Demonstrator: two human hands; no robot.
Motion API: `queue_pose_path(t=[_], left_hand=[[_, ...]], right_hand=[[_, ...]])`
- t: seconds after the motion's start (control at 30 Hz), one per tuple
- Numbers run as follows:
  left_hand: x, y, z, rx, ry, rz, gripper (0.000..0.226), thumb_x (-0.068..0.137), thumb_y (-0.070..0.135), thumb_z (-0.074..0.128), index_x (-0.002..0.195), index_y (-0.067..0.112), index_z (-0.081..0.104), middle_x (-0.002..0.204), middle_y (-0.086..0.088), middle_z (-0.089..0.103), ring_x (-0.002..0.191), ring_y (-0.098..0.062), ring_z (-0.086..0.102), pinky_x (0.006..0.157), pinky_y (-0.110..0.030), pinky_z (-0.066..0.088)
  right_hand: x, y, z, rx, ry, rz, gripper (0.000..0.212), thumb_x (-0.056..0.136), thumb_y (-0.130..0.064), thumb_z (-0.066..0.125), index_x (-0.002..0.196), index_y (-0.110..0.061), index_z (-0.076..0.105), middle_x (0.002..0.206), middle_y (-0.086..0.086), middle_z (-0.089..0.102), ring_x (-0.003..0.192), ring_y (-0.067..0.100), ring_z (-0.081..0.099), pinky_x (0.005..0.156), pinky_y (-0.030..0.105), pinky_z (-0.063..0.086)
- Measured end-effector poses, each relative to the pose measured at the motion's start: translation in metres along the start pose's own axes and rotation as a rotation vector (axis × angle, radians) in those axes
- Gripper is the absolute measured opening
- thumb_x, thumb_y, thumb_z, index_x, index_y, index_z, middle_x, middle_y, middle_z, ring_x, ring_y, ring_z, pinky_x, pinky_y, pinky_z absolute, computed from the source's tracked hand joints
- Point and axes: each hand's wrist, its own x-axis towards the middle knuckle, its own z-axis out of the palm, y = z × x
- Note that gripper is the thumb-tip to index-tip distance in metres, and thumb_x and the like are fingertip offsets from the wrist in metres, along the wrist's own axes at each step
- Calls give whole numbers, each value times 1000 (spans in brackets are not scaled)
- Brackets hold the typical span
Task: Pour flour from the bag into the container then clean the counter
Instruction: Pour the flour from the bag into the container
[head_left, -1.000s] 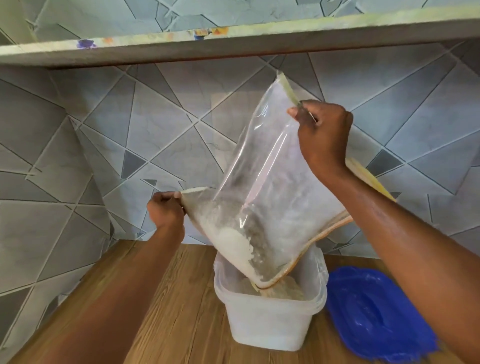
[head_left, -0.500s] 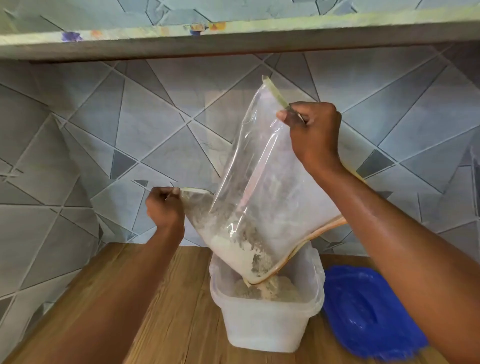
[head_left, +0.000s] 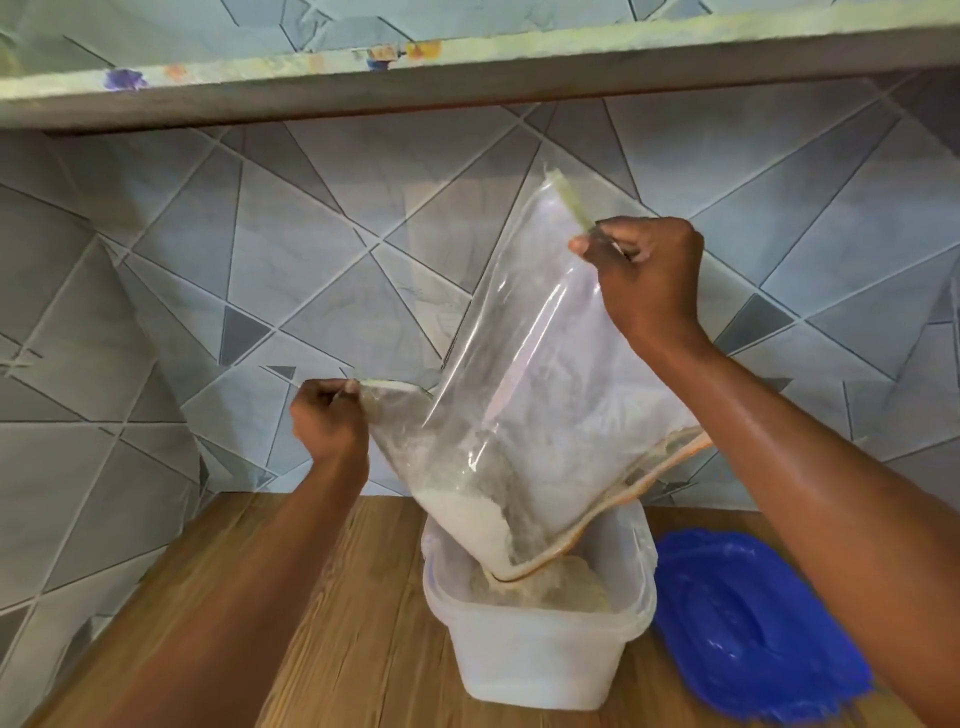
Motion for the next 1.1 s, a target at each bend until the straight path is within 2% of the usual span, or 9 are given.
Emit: queue_pose_path(t=[0.1,0.2,0.27,0.33,0.43,0.5,0.67,0.77,1.1], left_hand=[[0,-2,5,-17,4,-16,18,90,0,59,81,14,65,87,-8,69,79,-26,65,80,-51,63],[-2,-1,7,4,20,7,24,90,2,61,75,22,64,87,-6,70,84,-27,66,87,-52,61],[-1,1,9,2,30,-6,20,90,4,60,78,20,65,89,-7,70,87,-30,67,87,-53,61],[-2,0,10,-5,37,-26,17,91,5,59,82,18,66,92,-8,71,85,-28,65,84,-53,62],[-3,-2,9,21,26,1,19,88,6,61,78,22,67,89,-7,72,82,-25,65,85,-53,61],[2,-3,8,-5,30,3,18,86,10,62,74,23,64,85,-8,71,75,-24,64,79,-56,62],[6,2,8,-1,62,7,19,88,11,63,73,21,61,82,-6,68,73,-23,63,76,-52,64],[9,5,8,-44,60,8,12,92,7,60,82,14,62,84,-8,65,75,-24,62,75,-49,64],[14,9,-3,-61,101,-25,14,94,-1,56,90,7,66,87,-7,66,82,-28,66,67,-40,64]], right_hand=[[-3,7,1,-6,124,87,21,86,-22,72,67,-14,69,60,-10,56,60,10,51,66,40,54],[-6,5,3,41,-64,47,22,85,-21,74,64,-15,71,61,-19,45,58,0,43,58,26,42],[-2,10,0,37,11,123,24,84,-19,75,61,-17,68,57,-26,49,57,-3,45,61,26,44],[-2,11,-3,42,68,148,35,86,-20,74,55,-26,57,53,-25,43,57,1,40,61,26,39],[-1,7,-5,46,-55,67,25,83,-23,76,70,-3,71,66,-9,52,65,3,46,60,27,42],[4,12,-6,22,64,113,30,83,-25,75,72,2,68,66,-5,50,65,6,44,64,32,51],[5,11,-5,72,-11,97,22,84,-20,75,74,0,72,65,-6,58,63,1,48,62,23,43],[9,23,-7,38,144,169,23,87,-16,72,66,-9,64,55,-23,55,54,-3,43,59,20,39],[8,27,-17,29,35,122,25,91,-18,69,68,-9,65,65,-10,49,65,5,45,61,24,40]])
